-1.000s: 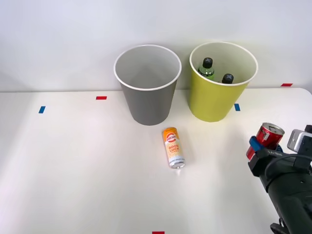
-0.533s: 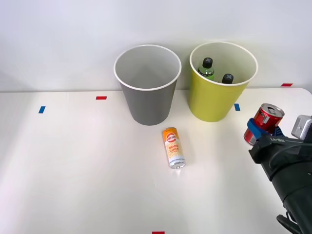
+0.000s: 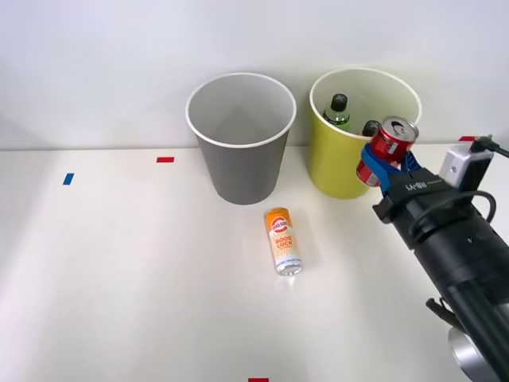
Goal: Put cans in the gray bin, plastic bottles in the light green bin
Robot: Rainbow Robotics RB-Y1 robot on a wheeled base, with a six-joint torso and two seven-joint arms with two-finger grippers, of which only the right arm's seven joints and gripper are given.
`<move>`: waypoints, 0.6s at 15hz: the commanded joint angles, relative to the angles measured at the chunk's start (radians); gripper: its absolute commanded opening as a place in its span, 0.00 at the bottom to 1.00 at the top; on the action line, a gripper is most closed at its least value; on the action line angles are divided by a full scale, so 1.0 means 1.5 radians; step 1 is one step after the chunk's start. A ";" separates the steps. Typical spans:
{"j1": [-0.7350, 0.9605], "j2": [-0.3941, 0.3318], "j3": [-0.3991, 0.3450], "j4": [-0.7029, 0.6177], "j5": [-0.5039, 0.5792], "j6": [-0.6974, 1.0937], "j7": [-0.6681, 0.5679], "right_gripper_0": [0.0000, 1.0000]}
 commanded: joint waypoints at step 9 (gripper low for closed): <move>-0.321 0.162 0.045 0.233 0.015 -0.173 0.010 0.00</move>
